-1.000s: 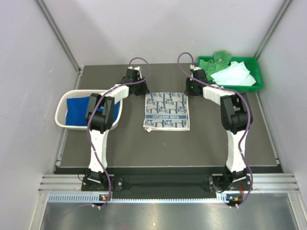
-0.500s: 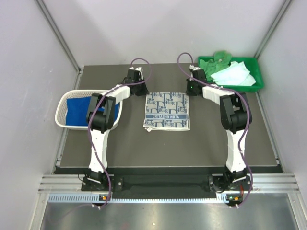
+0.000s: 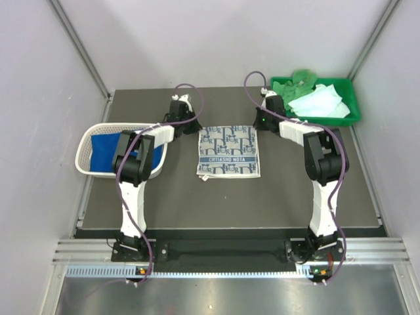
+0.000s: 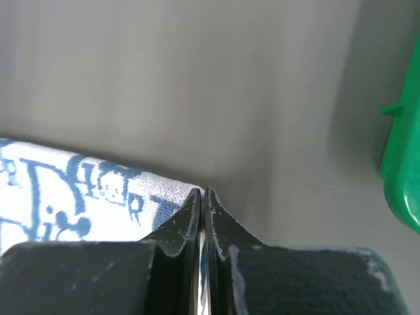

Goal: Fold and stack the towels
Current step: Fold the towel

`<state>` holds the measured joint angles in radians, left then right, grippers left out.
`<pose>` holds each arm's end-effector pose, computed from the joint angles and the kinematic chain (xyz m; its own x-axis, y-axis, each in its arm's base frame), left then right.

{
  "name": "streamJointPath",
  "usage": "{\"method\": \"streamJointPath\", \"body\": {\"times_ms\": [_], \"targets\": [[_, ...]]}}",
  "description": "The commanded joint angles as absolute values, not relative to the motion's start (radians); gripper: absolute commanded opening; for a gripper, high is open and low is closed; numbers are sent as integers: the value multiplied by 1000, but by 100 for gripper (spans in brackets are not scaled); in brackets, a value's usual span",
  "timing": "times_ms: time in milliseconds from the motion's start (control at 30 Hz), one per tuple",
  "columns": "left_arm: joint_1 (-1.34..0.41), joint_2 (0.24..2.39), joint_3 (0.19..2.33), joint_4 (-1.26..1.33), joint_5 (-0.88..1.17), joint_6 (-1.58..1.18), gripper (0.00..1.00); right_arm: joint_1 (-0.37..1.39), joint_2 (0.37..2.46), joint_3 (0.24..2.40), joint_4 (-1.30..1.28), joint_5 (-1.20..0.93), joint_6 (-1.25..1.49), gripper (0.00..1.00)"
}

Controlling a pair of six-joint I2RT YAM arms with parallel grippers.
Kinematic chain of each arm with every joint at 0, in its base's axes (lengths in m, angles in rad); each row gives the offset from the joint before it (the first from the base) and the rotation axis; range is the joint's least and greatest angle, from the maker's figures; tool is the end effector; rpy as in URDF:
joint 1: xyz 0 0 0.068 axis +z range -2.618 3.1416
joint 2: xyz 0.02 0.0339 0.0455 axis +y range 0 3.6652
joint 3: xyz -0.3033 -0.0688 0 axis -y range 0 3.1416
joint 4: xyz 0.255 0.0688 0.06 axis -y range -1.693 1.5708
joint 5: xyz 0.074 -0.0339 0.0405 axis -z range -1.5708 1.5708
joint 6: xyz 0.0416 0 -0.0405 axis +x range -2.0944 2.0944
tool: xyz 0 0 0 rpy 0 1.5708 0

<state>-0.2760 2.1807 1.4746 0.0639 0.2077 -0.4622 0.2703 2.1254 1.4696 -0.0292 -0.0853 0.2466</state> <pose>0.4966 -0.1496 0.1736 -0.7056 -0.2537 -0.6617 0.1239 0.8752 -0.4676 0.4884 0.1390 0.1904 -0.6717 0.0663 -0.7378 -0.1708 0.9553 0.2413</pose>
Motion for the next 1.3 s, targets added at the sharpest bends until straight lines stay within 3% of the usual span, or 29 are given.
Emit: {"method": "streamJointPath", "body": {"times_ms": [0, 700, 1267], "targets": [[-268, 2063, 1419, 231, 198, -483, 0, 256, 2003, 1424, 98, -107, 256, 0], [-268, 1769, 979, 550, 302, -554, 0, 268, 1704, 1002, 331, -163, 350, 0], [-310, 1502, 588, 643, 278, -569, 0, 356, 1471, 617, 468, -104, 434, 0]]}}
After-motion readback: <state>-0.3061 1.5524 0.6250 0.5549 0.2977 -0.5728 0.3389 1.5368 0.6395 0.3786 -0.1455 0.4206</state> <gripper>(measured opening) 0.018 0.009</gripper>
